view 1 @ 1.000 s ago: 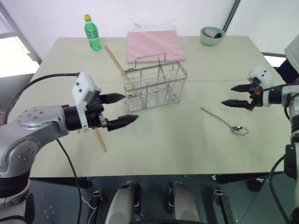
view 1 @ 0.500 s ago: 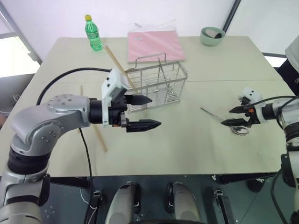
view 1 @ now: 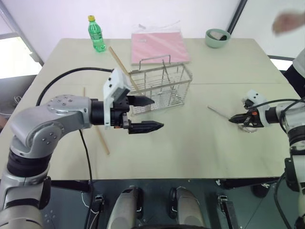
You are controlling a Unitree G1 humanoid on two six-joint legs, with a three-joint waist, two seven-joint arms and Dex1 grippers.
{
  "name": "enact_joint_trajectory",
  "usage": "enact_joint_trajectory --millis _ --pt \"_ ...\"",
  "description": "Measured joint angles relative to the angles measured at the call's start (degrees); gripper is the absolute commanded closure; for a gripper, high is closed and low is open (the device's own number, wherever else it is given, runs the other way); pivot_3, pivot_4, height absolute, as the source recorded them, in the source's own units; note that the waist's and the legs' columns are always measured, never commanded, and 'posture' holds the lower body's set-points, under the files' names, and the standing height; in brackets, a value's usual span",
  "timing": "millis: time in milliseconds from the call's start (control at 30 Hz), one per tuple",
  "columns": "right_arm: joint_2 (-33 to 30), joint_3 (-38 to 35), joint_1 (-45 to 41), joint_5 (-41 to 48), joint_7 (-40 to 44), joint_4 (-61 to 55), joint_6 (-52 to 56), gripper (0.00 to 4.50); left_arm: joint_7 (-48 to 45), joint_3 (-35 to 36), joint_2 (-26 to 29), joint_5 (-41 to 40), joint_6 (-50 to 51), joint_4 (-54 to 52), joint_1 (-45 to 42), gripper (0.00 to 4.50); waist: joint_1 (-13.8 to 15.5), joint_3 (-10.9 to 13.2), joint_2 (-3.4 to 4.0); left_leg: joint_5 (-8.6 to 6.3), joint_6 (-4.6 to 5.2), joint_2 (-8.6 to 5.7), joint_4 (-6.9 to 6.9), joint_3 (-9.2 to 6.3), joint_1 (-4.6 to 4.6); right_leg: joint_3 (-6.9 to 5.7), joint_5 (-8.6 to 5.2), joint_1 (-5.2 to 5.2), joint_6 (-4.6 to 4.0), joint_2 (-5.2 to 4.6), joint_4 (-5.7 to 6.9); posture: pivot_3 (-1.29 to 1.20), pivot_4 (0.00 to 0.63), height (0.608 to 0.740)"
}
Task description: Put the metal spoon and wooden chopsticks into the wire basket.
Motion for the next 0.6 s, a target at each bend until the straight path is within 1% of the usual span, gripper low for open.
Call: enact_joint_trajectory --millis 133,200,267,367,433,500,600 --pt "0.26 -1.54 1.13 1.1 -0.88 -1.14 -1.19 4.4 -0.25 0.0 -0.1 1.2 -0.65 0.34 -0.15 0.0 -0.04 0.0 -0.01 0.0 0.0 0.0 0.0 0.0 0.0 0.0 0.0 0.0 0.0 0.0 0.0 0.0 0.15 0.686" --pt "1.03 -3.5 1.67 2.38 -2.23 -1.13 -1.83 4.4 -0.21 0.07 -0.43 1.57 -1.13 0.46 -0.15 0.0 -0.16 0.02 0.01 0.01 -0.01 0.0 -0.01 0.02 -0.01 0.01 0.0 -0.03 0.0 0.0 0.01 0.0 0.15 0.686" --pt "3.23 -7.57 0.99 5.65 -6.0 -0.95 -1.6 4.4 -0.06 0.36 -0.64 2.2 -1.6 1.12 -0.15 0.0 -0.36 0.09 0.13 0.03 -0.03 0.02 -0.02 0.05 -0.02 0.04 0.01 -0.08 0.0 0.01 0.04 0.0 0.15 0.686" --pt "5.52 -14.22 -3.98 11.19 -12.03 -0.79 1.16 4.4 1.04 2.33 -1.3 2.46 -2.49 2.38 -0.42 0.0 -0.16 0.33 0.46 0.08 -0.07 0.02 -0.01 0.1 -0.1 0.08 0.02 -0.19 -0.01 0.0 0.07 0.0 0.15 0.686" --pt "6.34 -18.72 -8.71 15.44 -15.48 -2.18 3.47 4.4 2.06 3.64 -1.8 2.51 -2.79 3.22 -1.06 0.0 0.03 0.35 0.46 0.08 -0.07 0.02 -0.03 0.09 -0.11 0.07 0.02 -0.18 -0.01 0.01 0.05 0.0 0.15 0.686" --pt "8.08 -21.99 -12.18 19.27 -17.96 -6.35 6.04 4.4 2.94 4.51 -2.29 2.86 -3.33 4.49 -1.91 0.0 0.12 0.36 0.45 0.07 -0.07 0.02 -0.04 0.08 -0.11 0.06 0.02 -0.17 -0.01 0.02 0.03 0.0 0.15 0.686" --pt "12.86 -24.0 -14.62 24.12 -21.01 -13.98 9.99 4.4 3.73 4.69 -2.98 3.82 -3.84 5.53 -3.01 0.0 0.11 0.36 0.44 0.06 -0.05 0.01 -0.03 0.08 -0.1 0.05 0.03 -0.14 -0.01 0.02 0.04 0.0 0.15 0.686"
